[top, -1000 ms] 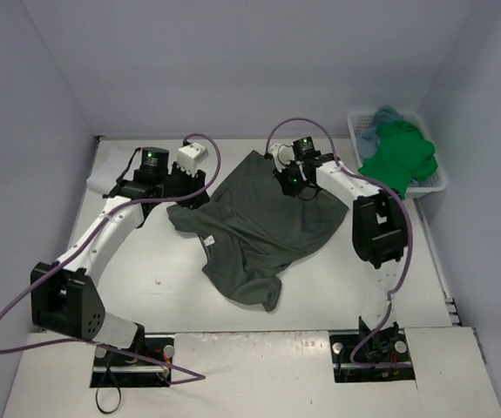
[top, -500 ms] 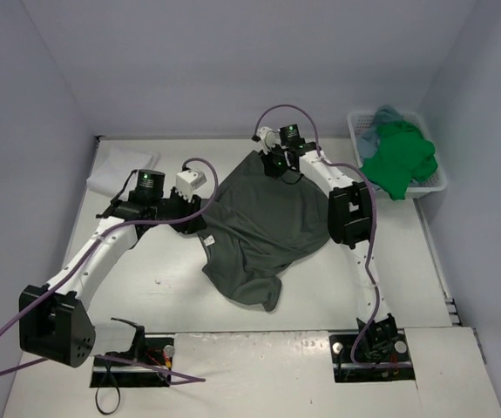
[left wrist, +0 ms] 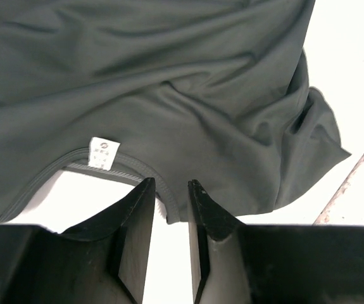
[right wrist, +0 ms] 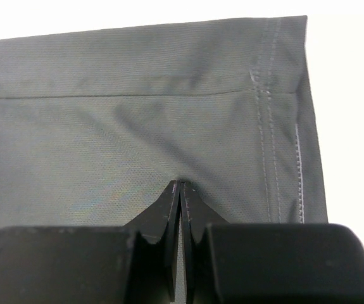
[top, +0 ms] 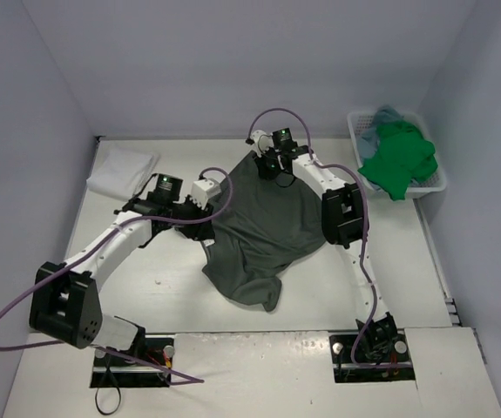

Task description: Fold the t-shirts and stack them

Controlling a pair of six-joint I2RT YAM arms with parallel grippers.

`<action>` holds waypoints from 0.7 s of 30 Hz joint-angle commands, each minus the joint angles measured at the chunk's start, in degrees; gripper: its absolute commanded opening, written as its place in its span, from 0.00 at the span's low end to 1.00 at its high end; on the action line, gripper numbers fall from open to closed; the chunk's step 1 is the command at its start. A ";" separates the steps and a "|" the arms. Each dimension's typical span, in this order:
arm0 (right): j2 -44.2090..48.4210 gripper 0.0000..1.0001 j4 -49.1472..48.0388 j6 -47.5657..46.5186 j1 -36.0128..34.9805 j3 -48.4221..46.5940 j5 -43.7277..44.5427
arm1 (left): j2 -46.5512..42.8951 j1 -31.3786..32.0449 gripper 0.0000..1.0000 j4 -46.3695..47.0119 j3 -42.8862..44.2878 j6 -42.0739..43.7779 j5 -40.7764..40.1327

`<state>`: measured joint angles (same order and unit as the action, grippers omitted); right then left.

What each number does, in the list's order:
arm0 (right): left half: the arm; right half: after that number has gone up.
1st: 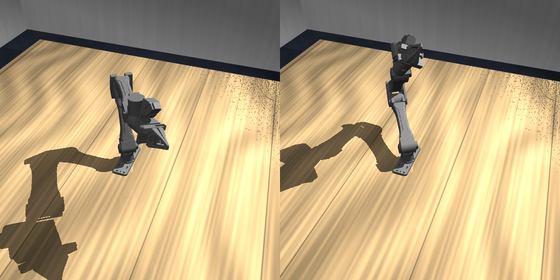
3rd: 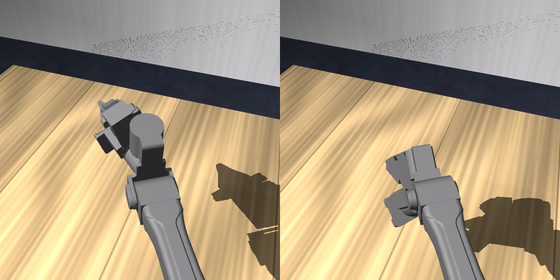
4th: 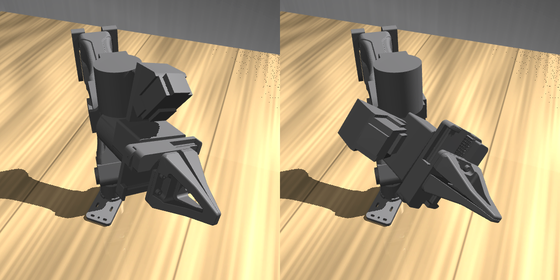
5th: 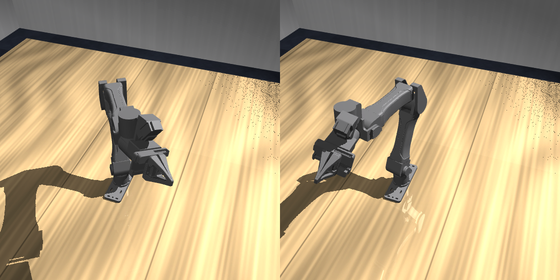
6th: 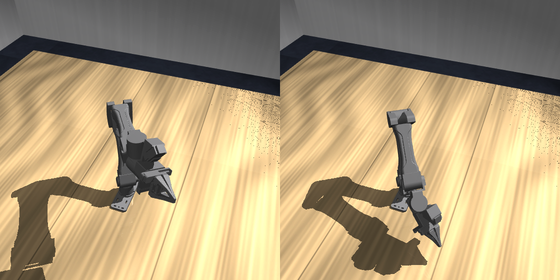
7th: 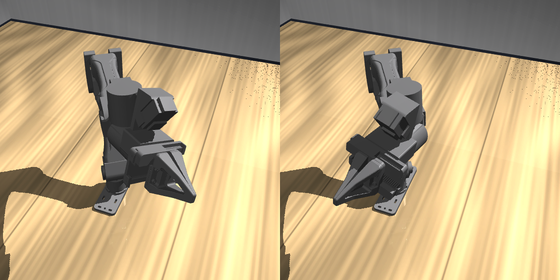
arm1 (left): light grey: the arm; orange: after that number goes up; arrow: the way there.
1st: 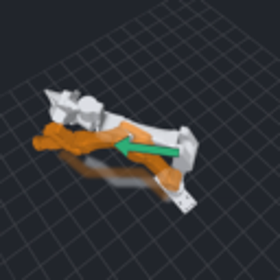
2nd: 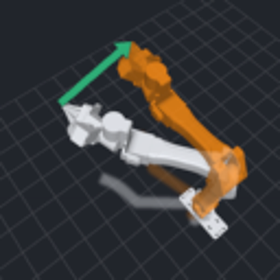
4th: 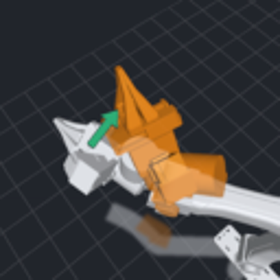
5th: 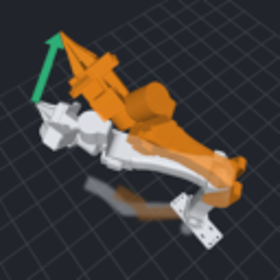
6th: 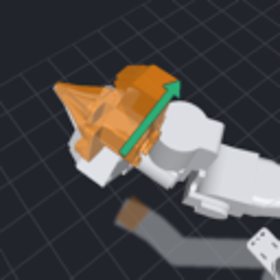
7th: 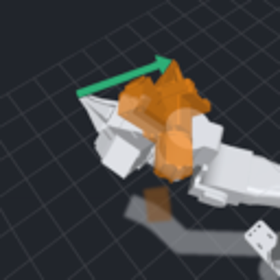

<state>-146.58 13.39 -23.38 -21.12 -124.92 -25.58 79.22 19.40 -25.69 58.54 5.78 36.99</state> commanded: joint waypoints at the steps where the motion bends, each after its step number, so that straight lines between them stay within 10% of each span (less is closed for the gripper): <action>1: -0.46 0.00 -0.12 1.40 1.08 -1.02 6.24 | 3.39 2.74 0.22 2.05 3.24 1.95 -1.66; 21: 4.55 0.00 -0.29 4.39 11.80 3.10 13.63 | 24.40 10.40 0.17 -1.90 15.98 4.41 -9.30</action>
<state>-146.08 11.00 -19.49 -10.63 -123.94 -15.00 104.03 29.61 -26.74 70.94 8.60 29.93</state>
